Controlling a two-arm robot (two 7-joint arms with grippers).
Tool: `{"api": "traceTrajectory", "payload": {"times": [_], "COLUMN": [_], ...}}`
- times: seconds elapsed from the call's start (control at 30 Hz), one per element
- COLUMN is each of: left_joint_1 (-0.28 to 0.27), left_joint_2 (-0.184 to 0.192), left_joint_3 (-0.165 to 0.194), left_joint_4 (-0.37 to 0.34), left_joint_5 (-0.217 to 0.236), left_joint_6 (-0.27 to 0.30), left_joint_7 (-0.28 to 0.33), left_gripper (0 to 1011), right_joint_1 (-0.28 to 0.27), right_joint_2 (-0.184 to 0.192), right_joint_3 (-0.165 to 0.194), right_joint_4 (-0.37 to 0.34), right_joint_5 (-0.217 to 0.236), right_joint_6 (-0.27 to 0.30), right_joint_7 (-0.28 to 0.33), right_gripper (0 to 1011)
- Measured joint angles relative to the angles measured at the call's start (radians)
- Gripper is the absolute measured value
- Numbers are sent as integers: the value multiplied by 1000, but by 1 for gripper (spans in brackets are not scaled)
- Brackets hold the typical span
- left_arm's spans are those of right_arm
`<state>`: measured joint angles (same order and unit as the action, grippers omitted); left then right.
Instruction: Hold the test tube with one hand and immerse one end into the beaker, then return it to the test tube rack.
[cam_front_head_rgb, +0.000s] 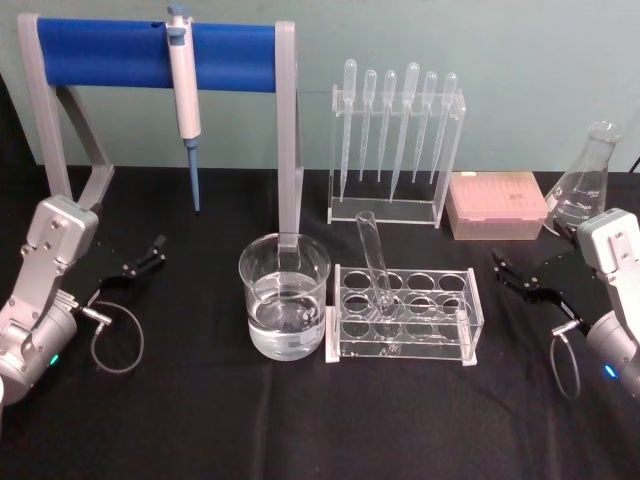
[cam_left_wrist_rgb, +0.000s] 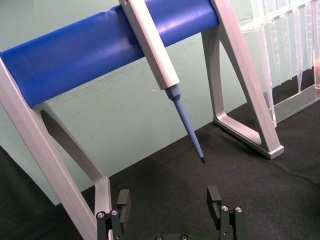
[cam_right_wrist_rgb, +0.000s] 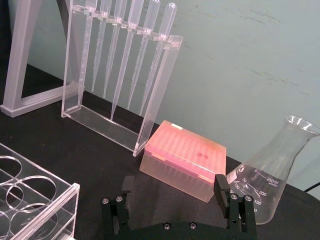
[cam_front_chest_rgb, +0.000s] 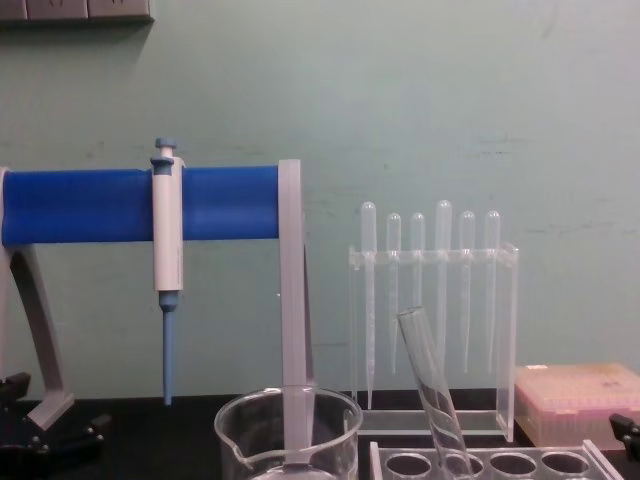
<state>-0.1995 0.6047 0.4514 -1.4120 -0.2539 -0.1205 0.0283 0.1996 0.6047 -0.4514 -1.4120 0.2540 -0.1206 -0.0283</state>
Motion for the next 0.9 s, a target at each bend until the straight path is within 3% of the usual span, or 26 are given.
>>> {"api": "traceTrajectory", "payload": {"times": [0.9], "left_joint_1": [0], "left_joint_2": [0], "left_joint_3": [0], "left_joint_4": [0], "left_joint_5": [0], "left_joint_6": [0], "left_joint_7": [0], "left_gripper": [1000], "right_joint_1": [0], "right_joint_2": [0], "right_joint_3": [0], "right_joint_4": [0], "right_joint_5": [0], "right_joint_6": [0], "right_joint_7": [0], "right_gripper": [1000]}}
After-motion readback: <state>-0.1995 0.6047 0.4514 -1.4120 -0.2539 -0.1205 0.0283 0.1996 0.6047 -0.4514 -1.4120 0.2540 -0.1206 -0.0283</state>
